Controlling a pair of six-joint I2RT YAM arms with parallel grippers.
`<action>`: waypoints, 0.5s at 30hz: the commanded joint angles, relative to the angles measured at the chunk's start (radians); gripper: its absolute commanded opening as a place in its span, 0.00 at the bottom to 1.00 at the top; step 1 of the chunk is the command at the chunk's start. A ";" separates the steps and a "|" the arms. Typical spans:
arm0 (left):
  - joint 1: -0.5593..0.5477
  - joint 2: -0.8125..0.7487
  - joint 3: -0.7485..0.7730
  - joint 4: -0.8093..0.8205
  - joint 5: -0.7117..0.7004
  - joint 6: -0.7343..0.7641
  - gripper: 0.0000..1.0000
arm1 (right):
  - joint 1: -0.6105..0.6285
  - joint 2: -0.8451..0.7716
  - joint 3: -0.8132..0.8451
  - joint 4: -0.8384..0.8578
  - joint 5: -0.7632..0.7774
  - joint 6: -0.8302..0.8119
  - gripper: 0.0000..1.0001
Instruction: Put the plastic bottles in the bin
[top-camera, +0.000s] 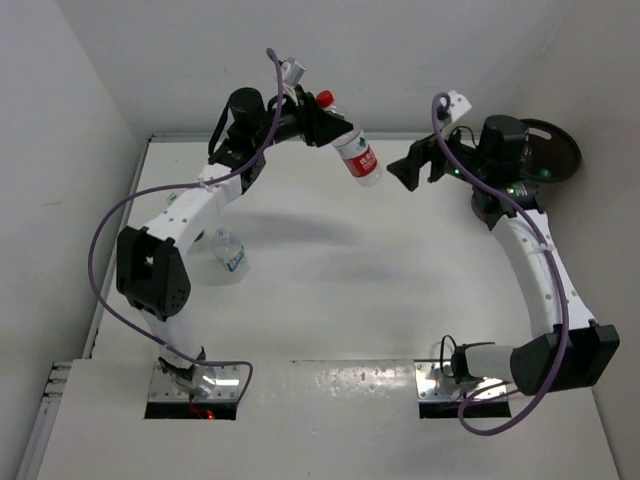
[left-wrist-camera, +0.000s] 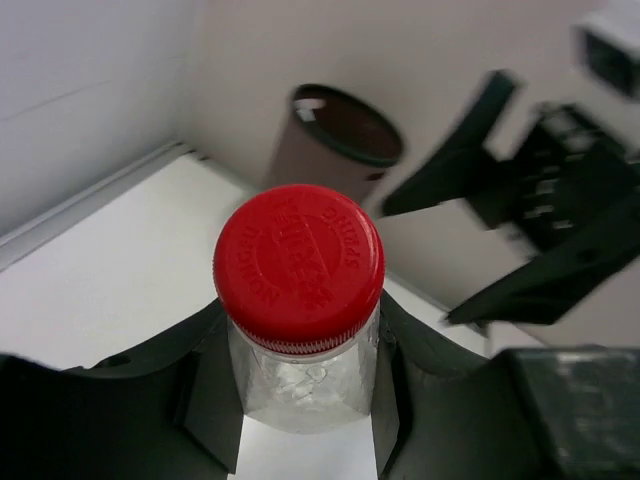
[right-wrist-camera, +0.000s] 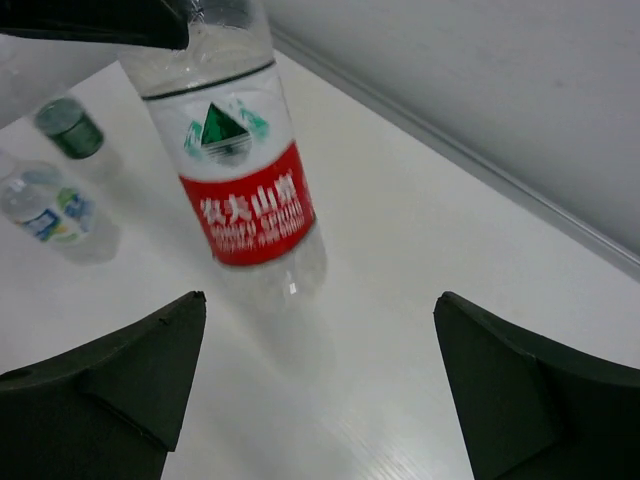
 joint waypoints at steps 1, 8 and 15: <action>-0.045 -0.063 -0.053 0.090 0.117 -0.130 0.20 | 0.070 0.021 0.067 -0.031 -0.024 -0.050 0.94; -0.125 -0.090 -0.117 0.125 0.126 -0.170 0.20 | 0.214 0.079 0.141 -0.092 0.039 -0.113 0.94; -0.146 -0.090 -0.107 0.125 0.126 -0.179 0.20 | 0.277 0.117 0.175 -0.159 0.073 -0.168 0.85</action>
